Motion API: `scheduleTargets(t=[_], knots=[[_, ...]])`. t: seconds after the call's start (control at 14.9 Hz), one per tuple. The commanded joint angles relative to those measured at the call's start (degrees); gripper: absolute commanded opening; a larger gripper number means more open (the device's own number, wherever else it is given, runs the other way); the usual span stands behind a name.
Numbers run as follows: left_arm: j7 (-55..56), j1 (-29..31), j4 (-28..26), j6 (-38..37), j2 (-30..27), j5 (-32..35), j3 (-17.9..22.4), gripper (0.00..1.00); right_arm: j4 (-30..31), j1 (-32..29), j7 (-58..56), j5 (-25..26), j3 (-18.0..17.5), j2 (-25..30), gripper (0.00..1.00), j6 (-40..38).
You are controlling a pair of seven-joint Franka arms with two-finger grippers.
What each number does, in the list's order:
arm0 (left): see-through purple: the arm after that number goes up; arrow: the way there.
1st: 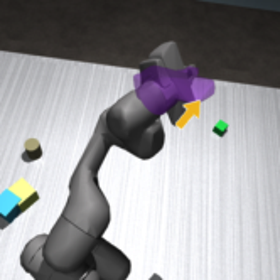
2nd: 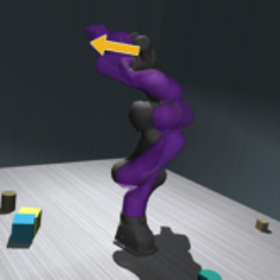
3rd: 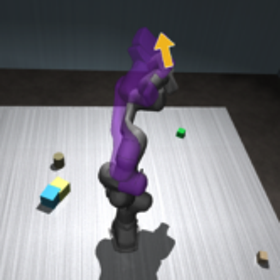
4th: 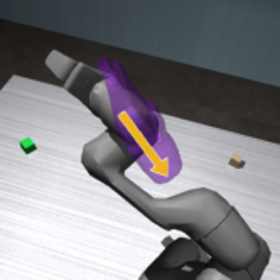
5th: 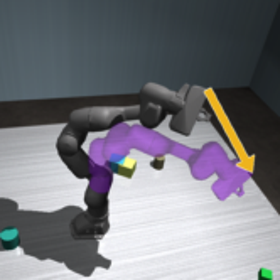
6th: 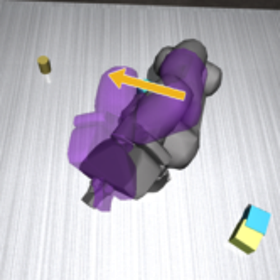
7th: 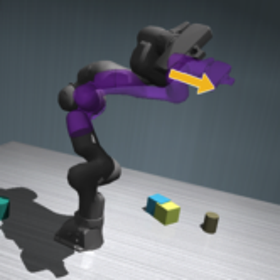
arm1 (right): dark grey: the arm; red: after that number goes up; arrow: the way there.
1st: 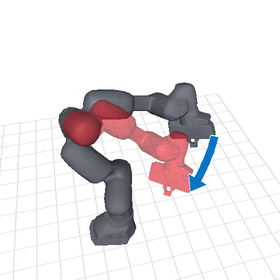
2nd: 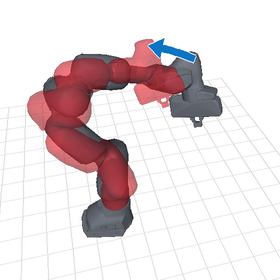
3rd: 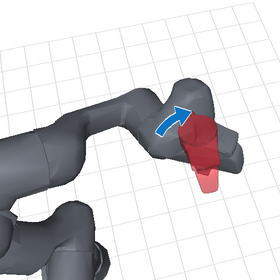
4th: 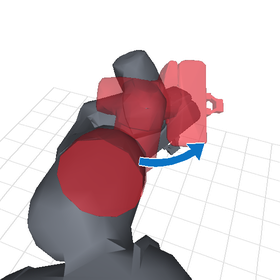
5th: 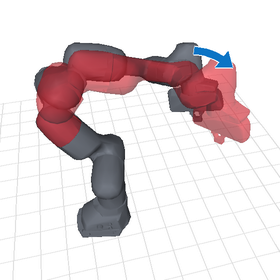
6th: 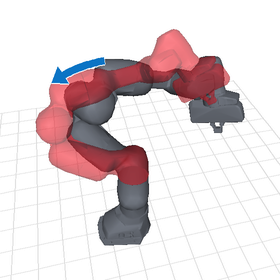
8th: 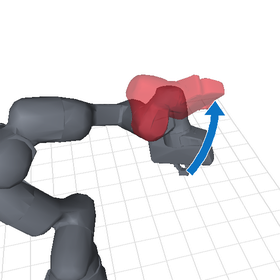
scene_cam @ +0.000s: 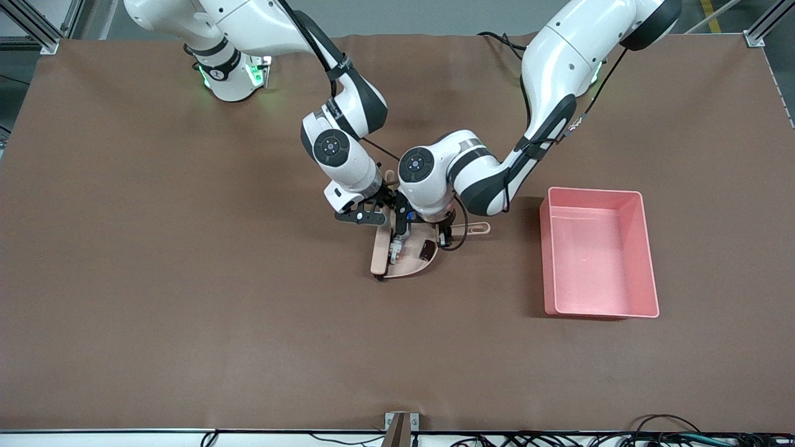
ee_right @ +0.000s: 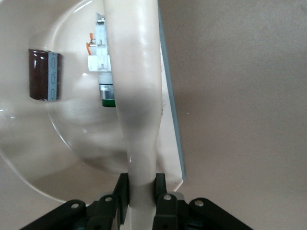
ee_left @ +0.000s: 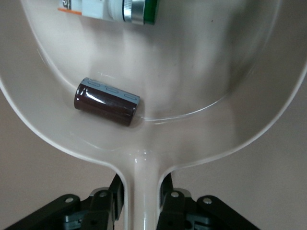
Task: Clean e-waste and dump in bin
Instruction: 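Sweep the parts into the dustpan with the brush in the right gripper, then carry the dustpan to the pink bin with the left gripper while the right gripper withdraws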
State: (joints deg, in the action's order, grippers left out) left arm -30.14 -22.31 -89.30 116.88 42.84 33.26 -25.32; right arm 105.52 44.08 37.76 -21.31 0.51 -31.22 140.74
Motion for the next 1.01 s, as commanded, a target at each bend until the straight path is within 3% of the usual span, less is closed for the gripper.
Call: scheduleTargets(t=[0.0,0.4,0.74,0.94], knots=[[1.8,0.0,2.3,0.6,2.3,0.1,0.0,0.14,0.0,-0.7,-1.5,-1.1,0.7,0.7,0.00,-2.9],[1.5,2.6,1.7,6.7,1.5,-0.6,-0.3,0.12,0.9,-10.8,-9.4,-0.9,0.7,9.1,0.00,-15.5],[0.4,5.9,1.4,6.0,-3.3,-0.7,-1.7,0.11,13.6,-20.7,-18.2,0.9,2.5,21.1,0.00,-15.6],[-0.9,11.5,-2.0,5.0,-8.6,-0.9,-5.0,0.10,20.2,-30.5,-24.9,6.9,2.6,25.1,0.00,-13.0]])
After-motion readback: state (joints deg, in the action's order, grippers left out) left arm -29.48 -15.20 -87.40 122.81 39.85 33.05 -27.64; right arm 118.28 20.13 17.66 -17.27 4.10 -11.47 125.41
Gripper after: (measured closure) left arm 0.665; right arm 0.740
